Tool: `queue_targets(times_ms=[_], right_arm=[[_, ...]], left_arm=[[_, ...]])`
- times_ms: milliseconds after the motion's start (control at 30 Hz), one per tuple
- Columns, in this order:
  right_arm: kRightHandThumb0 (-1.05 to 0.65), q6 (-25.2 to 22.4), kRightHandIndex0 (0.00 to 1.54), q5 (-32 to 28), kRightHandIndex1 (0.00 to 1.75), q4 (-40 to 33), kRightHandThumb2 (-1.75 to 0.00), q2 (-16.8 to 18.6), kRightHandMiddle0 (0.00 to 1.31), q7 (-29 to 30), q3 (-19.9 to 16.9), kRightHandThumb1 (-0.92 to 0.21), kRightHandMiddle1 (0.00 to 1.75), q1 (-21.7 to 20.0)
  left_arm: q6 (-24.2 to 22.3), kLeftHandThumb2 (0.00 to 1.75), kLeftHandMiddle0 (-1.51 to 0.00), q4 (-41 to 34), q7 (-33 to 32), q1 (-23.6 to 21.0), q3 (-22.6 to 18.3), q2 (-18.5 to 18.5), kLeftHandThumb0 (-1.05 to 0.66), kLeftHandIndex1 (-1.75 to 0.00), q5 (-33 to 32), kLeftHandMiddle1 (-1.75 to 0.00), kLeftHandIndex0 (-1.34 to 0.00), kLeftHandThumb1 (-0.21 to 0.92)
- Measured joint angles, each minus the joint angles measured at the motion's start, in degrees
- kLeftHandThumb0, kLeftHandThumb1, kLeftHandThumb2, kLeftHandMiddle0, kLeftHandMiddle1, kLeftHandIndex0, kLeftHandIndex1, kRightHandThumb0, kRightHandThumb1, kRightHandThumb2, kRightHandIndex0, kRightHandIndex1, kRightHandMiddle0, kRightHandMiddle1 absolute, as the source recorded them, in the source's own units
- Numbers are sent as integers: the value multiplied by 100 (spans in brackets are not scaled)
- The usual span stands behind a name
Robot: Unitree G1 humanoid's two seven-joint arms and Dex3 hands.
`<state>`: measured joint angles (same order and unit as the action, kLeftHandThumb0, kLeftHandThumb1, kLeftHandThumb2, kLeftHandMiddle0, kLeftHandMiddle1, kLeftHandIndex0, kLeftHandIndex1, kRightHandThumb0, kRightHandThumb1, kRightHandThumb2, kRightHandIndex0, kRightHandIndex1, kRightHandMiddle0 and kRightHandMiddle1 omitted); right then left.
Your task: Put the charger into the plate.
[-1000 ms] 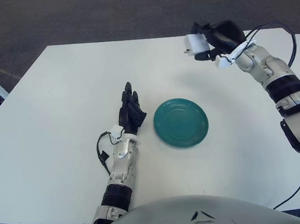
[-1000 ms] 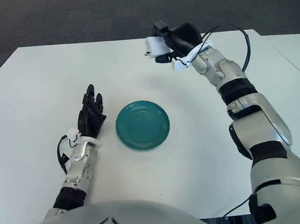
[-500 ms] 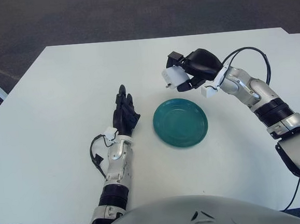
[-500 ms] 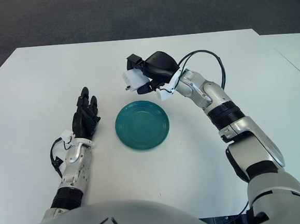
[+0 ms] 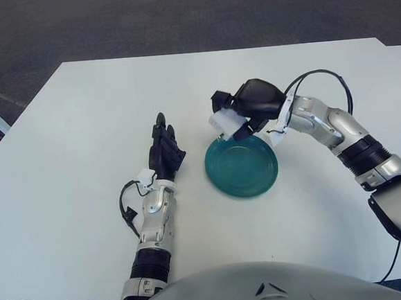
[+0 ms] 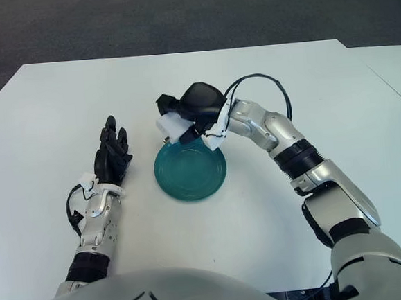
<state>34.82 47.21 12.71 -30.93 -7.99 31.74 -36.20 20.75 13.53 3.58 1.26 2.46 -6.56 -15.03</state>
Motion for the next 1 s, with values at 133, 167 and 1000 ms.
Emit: queue_targets(times_ms=[133, 167, 1000], right_arm=[[-56, 148, 101, 100, 175, -29, -88, -1, 67, -123, 122, -92, 174, 196], [-56, 187, 101, 118, 175, -30, -89, -8, 67, -153, 138, -92, 174, 239], [-55, 616, 101, 286, 175, -341, -85, -480, 77, -596, 151, -92, 175, 1077]], left_arm=[[-88, 110, -1, -107, 7, 79, 2, 0, -102, -18, -30, 0, 0, 92], [-110, 110, -1, -146, 6, 108, 6, 0, -102, -18, -28, 0, 0, 92], [-94, 108, -3, -378, -105, 261, 274, 11, -105, -21, 295, -1, 0, 92]])
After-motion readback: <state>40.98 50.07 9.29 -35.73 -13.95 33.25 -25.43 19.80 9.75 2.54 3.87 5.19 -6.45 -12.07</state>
